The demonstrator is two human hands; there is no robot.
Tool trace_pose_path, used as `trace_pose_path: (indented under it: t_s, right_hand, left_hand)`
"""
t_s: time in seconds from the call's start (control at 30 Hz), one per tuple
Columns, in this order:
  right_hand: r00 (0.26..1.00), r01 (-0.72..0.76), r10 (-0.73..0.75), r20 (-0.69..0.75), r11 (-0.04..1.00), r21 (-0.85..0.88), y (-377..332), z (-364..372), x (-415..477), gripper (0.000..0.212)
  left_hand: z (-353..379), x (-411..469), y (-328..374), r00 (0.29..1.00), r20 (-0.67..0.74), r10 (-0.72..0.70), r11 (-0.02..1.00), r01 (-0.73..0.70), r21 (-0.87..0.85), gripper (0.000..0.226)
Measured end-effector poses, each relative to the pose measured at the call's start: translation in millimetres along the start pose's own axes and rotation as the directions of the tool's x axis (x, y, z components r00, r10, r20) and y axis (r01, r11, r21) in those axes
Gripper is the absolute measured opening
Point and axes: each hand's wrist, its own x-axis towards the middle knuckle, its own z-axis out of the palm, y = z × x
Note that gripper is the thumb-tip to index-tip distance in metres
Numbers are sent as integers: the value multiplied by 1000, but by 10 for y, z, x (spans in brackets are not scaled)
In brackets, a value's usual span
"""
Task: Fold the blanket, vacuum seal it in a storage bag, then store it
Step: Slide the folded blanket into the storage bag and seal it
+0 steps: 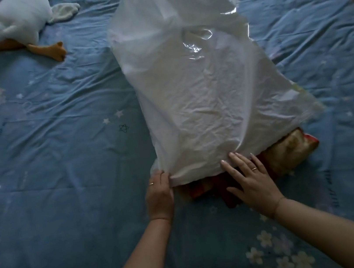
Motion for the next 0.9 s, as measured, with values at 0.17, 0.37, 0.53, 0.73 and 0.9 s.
trace_pose_path:
  t_s: [0.17, 0.37, 0.53, 0.73, 0.9]
  right_hand:
    - [989, -107, 101, 112, 993, 51, -107, -10, -240, 68]
    - [912, -381, 334, 238, 906, 187, -251, -76, -484, 81]
    - [491, -742, 794, 358, 167, 649, -127, -277, -292, 111]
    - [297, -177, 555, 777, -768, 616, 641, -271, 198, 103]
    - [408, -254, 484, 774, -754, 605, 642, -565, 593, 45]
  left_hand:
    - [110, -292, 155, 987, -10, 162, 987, -162, 7, 23]
    - [126, -600, 508, 975, 188, 121, 989, -134, 55, 11]
    - [-8, -501, 774, 991, 75, 108, 994, -110, 24, 53]
    - [-171, 398, 1381, 976, 194, 93, 995, -98, 18, 72]
    - [46, 343, 1455, 772, 622, -128, 991, 119, 56, 76]
